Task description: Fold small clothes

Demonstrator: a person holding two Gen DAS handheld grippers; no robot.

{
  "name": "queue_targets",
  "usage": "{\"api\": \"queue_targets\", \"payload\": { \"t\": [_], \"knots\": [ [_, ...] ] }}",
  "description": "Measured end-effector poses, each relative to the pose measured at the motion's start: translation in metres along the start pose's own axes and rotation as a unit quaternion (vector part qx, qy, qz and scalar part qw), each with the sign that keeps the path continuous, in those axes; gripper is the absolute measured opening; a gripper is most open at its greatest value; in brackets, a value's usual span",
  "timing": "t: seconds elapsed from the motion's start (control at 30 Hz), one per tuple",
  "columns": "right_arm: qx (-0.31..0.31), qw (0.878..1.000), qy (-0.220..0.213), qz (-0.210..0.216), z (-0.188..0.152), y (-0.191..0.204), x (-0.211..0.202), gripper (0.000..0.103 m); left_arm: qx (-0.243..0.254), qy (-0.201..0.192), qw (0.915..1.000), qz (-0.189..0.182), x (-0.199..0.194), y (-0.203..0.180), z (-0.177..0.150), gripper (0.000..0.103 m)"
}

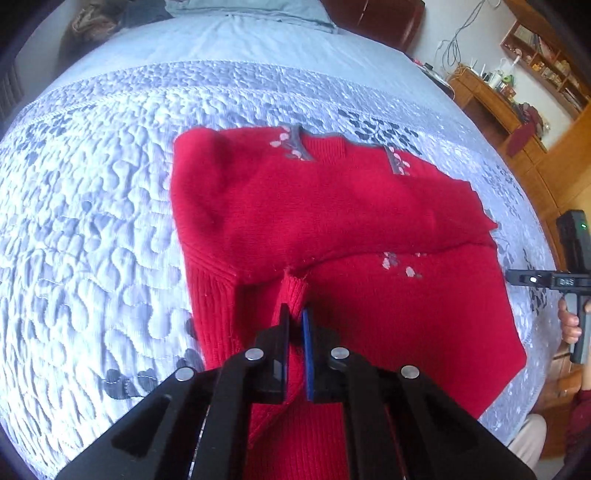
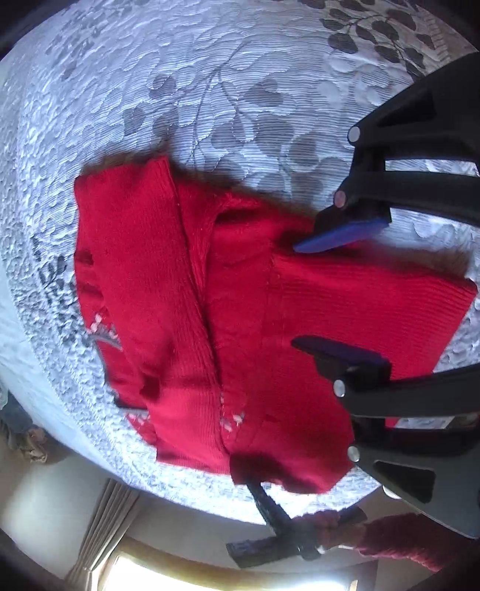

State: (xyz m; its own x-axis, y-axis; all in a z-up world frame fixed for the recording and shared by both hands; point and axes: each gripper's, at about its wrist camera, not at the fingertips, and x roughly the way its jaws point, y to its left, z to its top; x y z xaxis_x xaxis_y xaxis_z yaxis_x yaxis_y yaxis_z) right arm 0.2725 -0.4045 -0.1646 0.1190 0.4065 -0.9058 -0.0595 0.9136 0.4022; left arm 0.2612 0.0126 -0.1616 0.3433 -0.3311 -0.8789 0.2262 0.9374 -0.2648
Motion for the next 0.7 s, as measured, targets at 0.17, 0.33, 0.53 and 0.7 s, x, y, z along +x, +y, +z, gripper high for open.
{"api": "queue_targets", "payload": {
  "t": [0.17, 0.33, 0.53, 0.7],
  "knots": [
    [-0.007, 0.999, 0.018, -0.028, 0.003, -0.003, 0.021, 0.048, 0.015, 0.021, 0.9995, 0.018, 0.020, -0.006, -0.001, 0.011],
    [-0.050, 0.996, 0.020, -0.072, 0.002, 0.009, 0.028, 0.006, 0.028, 0.020, 0.9982, 0.050, 0.023, -0.014, -0.001, 0.007],
    [-0.064, 0.997, -0.027, -0.046, -0.008, 0.015, -0.008, 0.004, -0.025, -0.032, 0.9989, 0.022, -0.009, 0.000, 0.000, 0.005],
    [-0.080, 0.994, -0.071, -0.013, -0.023, 0.017, -0.051, 0.003, -0.040, -0.098, 0.9944, -0.010, -0.062, 0.007, 0.001, 0.005]
  ]
}}
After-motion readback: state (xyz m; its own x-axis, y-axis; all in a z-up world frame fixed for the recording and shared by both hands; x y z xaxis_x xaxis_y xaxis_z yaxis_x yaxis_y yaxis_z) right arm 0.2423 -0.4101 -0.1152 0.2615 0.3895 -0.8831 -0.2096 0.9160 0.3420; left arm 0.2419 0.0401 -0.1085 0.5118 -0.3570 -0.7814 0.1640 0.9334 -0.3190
